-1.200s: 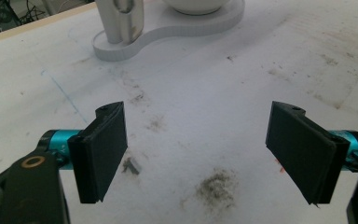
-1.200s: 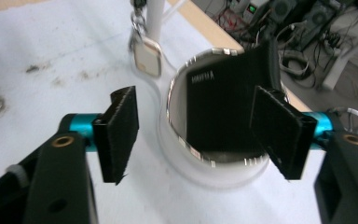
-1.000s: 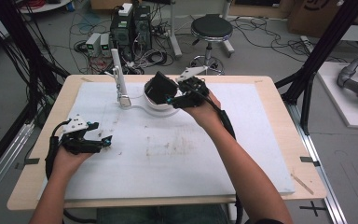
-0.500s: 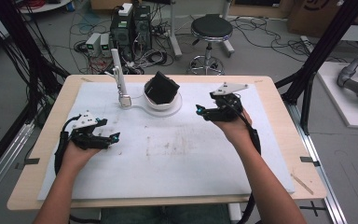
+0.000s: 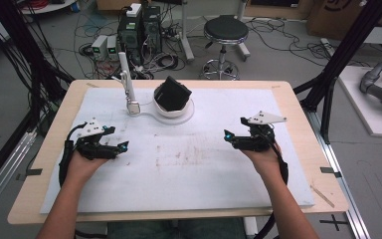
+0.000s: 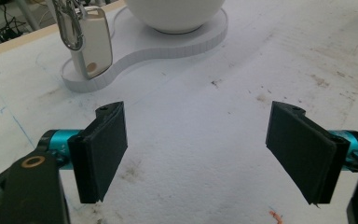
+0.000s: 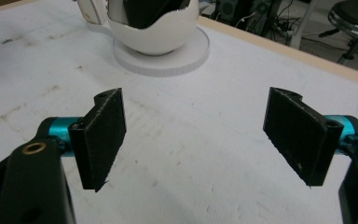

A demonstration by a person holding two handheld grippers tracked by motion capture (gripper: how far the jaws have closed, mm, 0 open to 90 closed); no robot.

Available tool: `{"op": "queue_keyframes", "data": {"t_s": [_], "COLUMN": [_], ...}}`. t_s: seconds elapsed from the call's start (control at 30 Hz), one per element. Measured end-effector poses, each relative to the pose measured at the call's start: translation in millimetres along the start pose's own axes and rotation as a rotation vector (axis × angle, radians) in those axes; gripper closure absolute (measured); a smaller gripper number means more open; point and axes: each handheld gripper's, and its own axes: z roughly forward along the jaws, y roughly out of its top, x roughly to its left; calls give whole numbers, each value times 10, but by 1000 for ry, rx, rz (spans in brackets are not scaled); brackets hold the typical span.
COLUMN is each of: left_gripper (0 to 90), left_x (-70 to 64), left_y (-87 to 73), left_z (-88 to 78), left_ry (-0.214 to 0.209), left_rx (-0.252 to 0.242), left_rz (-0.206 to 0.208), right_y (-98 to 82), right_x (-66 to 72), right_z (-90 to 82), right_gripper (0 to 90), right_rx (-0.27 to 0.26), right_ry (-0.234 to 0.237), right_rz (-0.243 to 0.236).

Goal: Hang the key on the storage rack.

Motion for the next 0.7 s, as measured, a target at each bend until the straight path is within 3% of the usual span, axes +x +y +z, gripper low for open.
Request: {"op": "queue_keyframes", "data": {"t_s": [0.23,0.7], "left_gripper": [205,205], "left_x": [-8,-6], "left_y": [-2,-90], "left_z": [23,-99], "left_ry": [-6,10], "left_rx": [5,16], "left_rz": [6,-3], "right_y": [-202,-269], "right_x": [-30,-82], "right_z": [76,193], "right_gripper": [207,207], "right_rx": [45,66], "right_ry": [10,3], "right_rz": [21,52]}}
